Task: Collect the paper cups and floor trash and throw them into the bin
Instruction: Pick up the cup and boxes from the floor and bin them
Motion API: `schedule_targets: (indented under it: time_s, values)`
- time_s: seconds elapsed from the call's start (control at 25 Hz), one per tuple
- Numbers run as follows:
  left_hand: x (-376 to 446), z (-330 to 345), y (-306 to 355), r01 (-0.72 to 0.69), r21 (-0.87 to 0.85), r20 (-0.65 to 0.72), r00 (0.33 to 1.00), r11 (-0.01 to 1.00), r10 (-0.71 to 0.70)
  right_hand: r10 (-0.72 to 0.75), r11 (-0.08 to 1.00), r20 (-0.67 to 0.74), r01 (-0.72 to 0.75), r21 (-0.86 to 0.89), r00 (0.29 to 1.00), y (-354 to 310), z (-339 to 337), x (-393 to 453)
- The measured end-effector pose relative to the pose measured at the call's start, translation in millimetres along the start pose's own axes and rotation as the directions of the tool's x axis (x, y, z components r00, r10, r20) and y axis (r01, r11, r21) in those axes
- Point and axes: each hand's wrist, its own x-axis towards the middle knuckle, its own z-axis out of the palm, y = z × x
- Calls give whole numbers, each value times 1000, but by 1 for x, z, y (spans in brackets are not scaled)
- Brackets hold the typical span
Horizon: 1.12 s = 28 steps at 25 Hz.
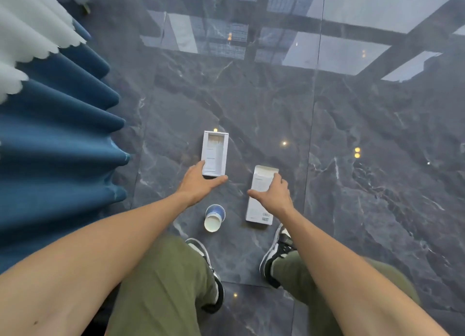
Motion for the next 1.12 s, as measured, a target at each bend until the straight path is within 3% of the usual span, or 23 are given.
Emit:
schedule_targets:
  time_s: [0.2, 0.4, 0.52, 0.84, 0.96, 1.12]
  values:
    - [125, 49, -54, 68, -49, 2, 998, 996, -68, 111, 993, -26, -110, 44, 993, 58, 73, 105]
    - [215, 94, -80, 167, -55, -145, 974, 984, -173, 278, 960, -123, -275, 45, 953, 98, 119, 171]
    - [244, 105, -94, 212, -20, -176, 961, 977, -212, 310, 950, -145, -298, 98, 940, 110, 137, 192]
    - [275, 113, -114, 235, 212, -188, 962, 949, -197, 174, 979, -267, -138, 150, 948, 123, 144, 208]
    - [280, 114, -117, 226, 212, -187, 964, 951, -187, 165, 925, -255, -59, 376, 953, 119, 135, 213]
    - [275, 120, -114, 148, 71, -83, 986, 986, -142, 144, 720, -268, 85, 689, 953, 81, 110, 219]
